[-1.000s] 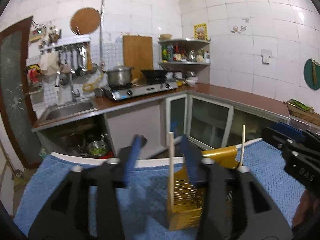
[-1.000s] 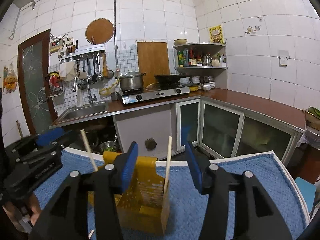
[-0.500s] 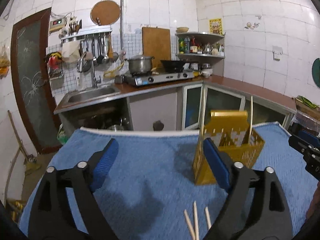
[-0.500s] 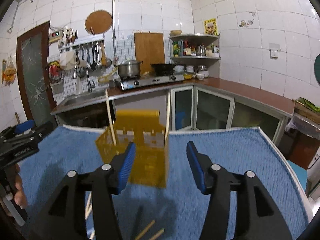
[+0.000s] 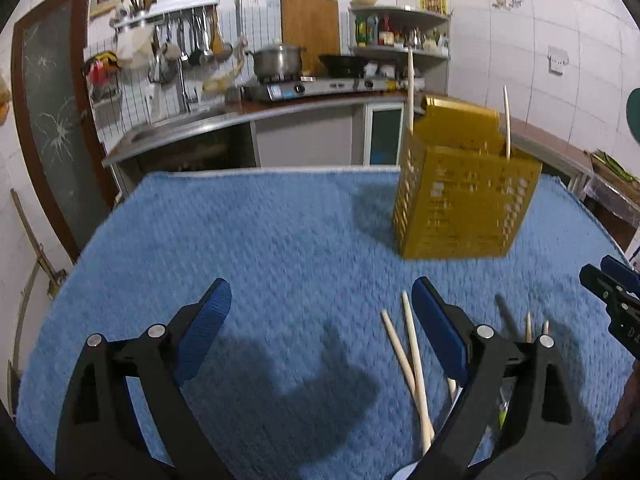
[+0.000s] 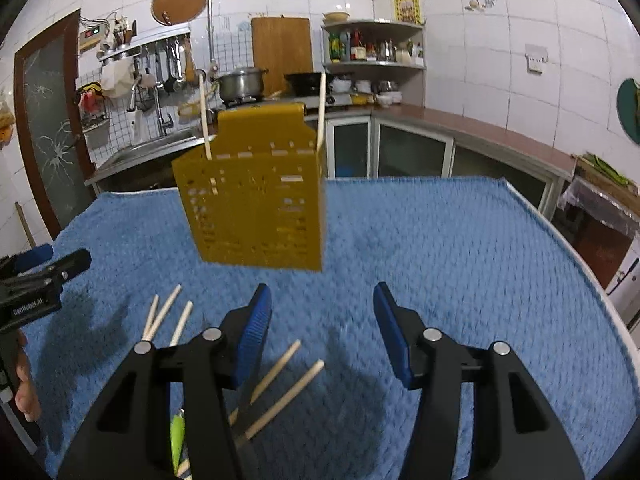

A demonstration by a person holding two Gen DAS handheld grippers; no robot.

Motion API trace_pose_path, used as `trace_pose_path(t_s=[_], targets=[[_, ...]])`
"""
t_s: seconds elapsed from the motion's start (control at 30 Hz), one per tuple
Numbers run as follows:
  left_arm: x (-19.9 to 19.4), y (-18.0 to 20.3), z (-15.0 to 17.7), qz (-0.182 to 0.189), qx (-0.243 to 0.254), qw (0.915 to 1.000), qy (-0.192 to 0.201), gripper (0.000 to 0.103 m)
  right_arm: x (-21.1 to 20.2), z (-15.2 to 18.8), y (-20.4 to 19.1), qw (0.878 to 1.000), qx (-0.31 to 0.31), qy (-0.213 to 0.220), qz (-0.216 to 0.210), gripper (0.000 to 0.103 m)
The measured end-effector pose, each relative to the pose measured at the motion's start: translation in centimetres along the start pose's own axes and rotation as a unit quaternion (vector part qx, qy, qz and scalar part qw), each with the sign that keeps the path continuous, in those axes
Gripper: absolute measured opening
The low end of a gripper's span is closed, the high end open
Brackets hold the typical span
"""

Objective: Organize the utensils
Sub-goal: 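Move the left tool back to a chopstick and close it while the right tool grasps another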

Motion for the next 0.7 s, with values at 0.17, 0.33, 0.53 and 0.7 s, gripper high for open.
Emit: trace_pose_path(t_s=[0.17,0.33,0.53,0.7], targets=[[1.4,0.7,1.5,0.01,-0.004,0.9996,-0.027,0.089,1.5,1.4,0.3,1.0,0.003,-0.023,0.01,0.053],[2.9,1.2,2.7,0.022,-0.013,0.998,-0.058,0.089,2.7,2.6,0.5,0.998,0.012,-0.051,0.018,0.053],[4.5,1.5,3.9,0.027,-0.017,0.9956,-0.088,0.089,4.5,4.5,0.7,0.995,0.009,-0.095,0.028,0.053],[4.9,1.8,4.0,0.029,-0.021,0.9945,-0.099,0.089,5.4,5.3,1.2,0.992,0.025,-0.118,0.03,0.052]])
Point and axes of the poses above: each gripper's, at about its wrist camera, not at the fingertips, and x roughly the way its jaws point, y to its right, z to its underside, the point moved 8 cm from there along x, roughly the way its jaws point, and after that the axes turned 4 degrees about x, right-handed, at the moved point
